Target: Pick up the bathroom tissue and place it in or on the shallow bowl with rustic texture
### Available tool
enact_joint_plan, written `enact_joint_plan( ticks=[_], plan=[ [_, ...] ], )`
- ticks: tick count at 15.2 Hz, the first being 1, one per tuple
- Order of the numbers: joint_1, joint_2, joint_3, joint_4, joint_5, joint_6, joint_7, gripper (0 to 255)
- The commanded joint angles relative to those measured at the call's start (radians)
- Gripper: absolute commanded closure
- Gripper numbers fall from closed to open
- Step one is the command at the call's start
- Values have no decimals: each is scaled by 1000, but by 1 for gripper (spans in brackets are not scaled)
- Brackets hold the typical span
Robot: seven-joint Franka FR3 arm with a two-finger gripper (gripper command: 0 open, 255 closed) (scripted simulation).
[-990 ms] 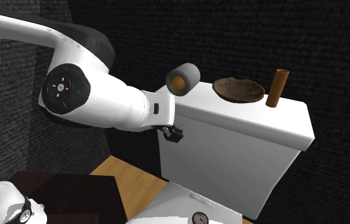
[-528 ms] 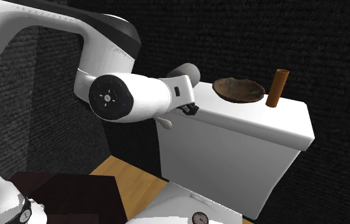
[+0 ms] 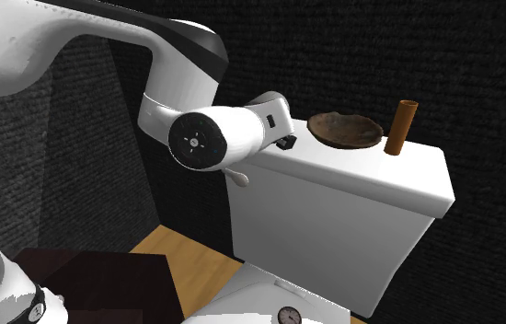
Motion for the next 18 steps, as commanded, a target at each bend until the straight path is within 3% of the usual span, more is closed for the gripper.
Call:
enact_joint_plan(
  ticks=[1,9,10,18],
  plan=[
    [9,25,6,12,26,7,-8,0],
    [11,31,7,16,32,8,-10,0],
    [11,31,7,16,32,8,-10,255],
    [11,32,7,17,32,7,-9,255]
  ],
)
